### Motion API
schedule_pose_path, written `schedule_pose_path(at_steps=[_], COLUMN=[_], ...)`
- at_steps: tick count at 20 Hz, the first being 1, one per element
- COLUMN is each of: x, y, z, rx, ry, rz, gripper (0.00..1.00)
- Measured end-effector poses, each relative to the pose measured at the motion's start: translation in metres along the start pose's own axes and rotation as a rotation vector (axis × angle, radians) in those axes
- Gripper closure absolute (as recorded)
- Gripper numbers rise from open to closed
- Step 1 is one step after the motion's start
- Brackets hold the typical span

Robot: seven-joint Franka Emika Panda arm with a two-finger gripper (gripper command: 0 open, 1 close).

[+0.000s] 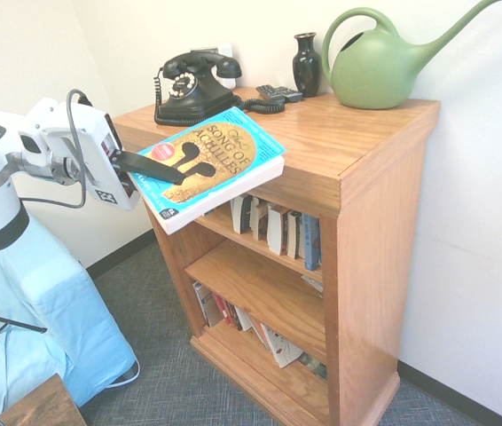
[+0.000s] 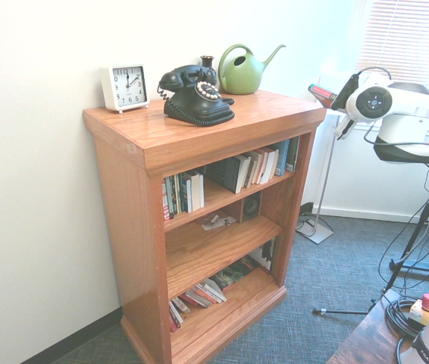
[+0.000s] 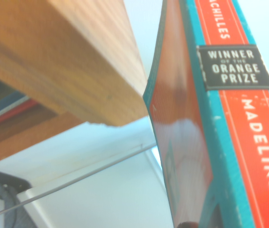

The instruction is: Organize the shelf

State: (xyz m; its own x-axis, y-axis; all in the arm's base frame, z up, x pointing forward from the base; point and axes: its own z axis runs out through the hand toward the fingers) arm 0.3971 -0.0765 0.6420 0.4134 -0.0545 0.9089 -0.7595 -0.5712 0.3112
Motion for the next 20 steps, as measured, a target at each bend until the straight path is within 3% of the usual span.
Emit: schedule_pose_path(at_steps=[9, 20], x=[-0.049, -0.108], y=[0.016, -0.058], z=[-0.020, -0.046], rx=[0.081, 0.279], ry=[-0.118, -0.306], rz=[0.103, 0.189], gripper=[1.00, 1.00])
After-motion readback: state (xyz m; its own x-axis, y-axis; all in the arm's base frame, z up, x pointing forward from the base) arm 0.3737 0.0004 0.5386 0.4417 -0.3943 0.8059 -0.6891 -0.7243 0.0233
